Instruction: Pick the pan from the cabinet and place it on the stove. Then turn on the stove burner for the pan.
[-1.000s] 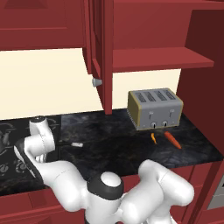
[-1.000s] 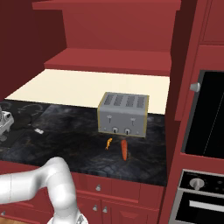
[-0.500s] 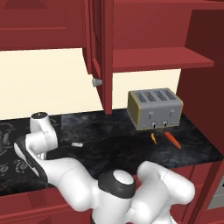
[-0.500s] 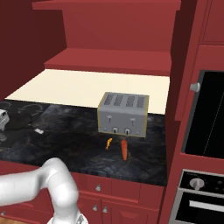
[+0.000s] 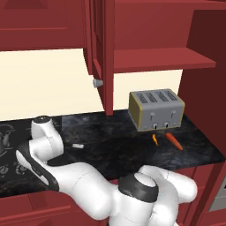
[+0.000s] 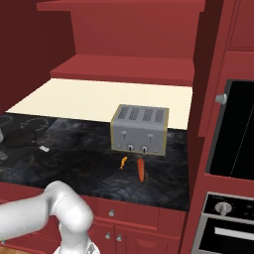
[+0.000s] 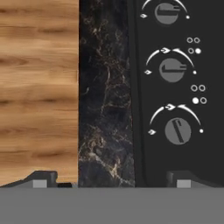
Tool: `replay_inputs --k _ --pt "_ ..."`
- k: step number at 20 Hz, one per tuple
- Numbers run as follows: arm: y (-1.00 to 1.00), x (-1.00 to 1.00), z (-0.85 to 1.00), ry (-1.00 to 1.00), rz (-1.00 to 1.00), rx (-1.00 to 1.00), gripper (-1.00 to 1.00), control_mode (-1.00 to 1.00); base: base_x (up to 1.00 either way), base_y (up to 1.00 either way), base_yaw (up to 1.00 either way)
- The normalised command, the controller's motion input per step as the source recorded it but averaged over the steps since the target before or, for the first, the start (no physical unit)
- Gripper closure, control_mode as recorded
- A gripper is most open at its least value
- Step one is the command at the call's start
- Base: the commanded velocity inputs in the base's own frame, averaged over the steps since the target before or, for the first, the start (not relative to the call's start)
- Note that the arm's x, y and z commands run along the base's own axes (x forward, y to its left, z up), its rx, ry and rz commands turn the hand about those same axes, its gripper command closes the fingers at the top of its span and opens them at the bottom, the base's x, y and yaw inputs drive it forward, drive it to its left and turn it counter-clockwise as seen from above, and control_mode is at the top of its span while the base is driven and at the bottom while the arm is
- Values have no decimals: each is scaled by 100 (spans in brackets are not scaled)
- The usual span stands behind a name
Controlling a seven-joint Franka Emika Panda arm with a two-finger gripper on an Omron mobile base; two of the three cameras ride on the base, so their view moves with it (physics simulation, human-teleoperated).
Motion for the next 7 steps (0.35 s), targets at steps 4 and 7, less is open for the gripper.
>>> replay_inputs --k 4,7 --pt "-11 -41 3 -6 0 1 -100 -100 0 0 0" --pt "-15 -36 18 -8 0 2 -100 -100 0 0 0"
